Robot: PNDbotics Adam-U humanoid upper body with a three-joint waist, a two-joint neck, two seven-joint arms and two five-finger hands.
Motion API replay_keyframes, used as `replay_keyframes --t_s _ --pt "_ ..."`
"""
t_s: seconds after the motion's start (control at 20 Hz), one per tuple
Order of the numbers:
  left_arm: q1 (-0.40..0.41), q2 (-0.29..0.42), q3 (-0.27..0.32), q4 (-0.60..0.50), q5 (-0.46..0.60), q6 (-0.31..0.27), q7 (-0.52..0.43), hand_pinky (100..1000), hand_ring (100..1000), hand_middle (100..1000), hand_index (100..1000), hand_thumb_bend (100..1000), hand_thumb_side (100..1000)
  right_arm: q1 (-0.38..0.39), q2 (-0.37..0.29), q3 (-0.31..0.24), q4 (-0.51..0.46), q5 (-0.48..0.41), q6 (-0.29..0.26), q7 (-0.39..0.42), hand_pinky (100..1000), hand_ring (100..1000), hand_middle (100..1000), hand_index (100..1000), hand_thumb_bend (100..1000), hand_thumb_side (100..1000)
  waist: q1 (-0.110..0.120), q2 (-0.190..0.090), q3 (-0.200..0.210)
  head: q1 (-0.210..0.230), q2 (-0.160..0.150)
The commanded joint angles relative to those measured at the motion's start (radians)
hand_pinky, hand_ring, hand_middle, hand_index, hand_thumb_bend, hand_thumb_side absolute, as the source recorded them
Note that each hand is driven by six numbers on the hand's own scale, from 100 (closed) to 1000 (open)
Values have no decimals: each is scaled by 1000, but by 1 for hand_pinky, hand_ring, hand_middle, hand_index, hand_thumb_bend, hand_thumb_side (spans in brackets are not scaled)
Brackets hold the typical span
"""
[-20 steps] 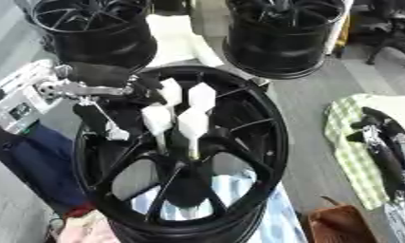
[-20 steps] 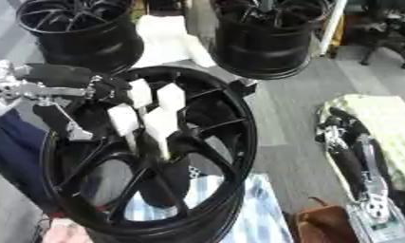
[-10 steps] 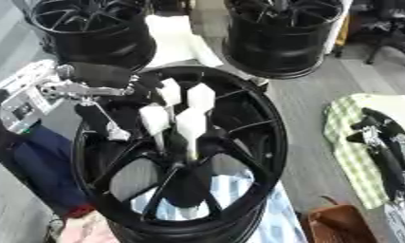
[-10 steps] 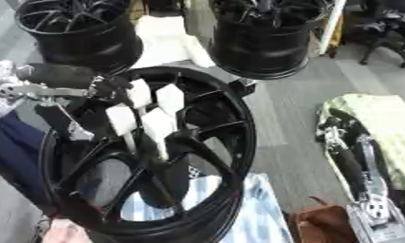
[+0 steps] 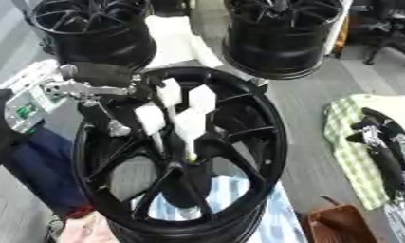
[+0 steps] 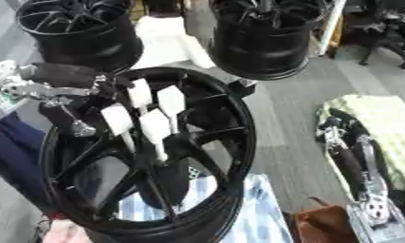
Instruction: Pull the pin out of the wheel hub.
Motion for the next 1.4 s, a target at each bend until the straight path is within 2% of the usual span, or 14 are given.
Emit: replay_keyframes --t_s 0.05,0.1,0.15,0.2,0.8,1.0,1.1,1.4 --pt "-9 4 11 22 33 -321 -348 192 1000 260 513 100 186 -9 -15 -7 -8 -6 0 -2 665 546 578 833 100 659 -3 -7 1 2 -3" --pt "-11 3 19 23 48 -309 -348 187 1000 248 504 100 188 -9 -15 -8 -8 -6 0 -3 665 546 578 833 100 659 -3 -7 1 1 -3" --pt "-13 3 24 21 63 -299 -348 182 1000 237 495 100 300 -9 -15 -8 -8 -6 0 -3 665 546 578 833 100 663 -3 -7 1 1 -3" --pt "-16 5 30 17 78 -288 -348 180 1000 233 492 100 190 -8 -16 -8 -8 -6 0 -3 665 546 578 833 100 660 -3 -8 2 1 -3" --pt "-49 68 111 -88 226 -153 -348 172 1000 215 480 100 175 -7 -17 -10 -7 -6 1 -5 665 545 578 834 100 660 -4 -12 6 -1 -3" --pt "-44 111 169 -119 252 -122 -348 173 1000 217 482 100 144 -5 -17 -12 -6 -6 2 -8 665 545 578 834 100 660 -5 -12 11 -3 -3" --pt "-32 142 204 -133 263 -109 -348 174 1000 219 483 100 157 -4 -17 -14 -5 -6 2 -9 665 545 578 834 100 661 -4 -12 14 -5 -3" --pt "62 270 326 -170 291 -69 -348 176 1000 224 488 100 147 -1 -18 -20 -4 -4 1 -15 665 545 578 834 100 660 -5 -12 29 -12 -3"
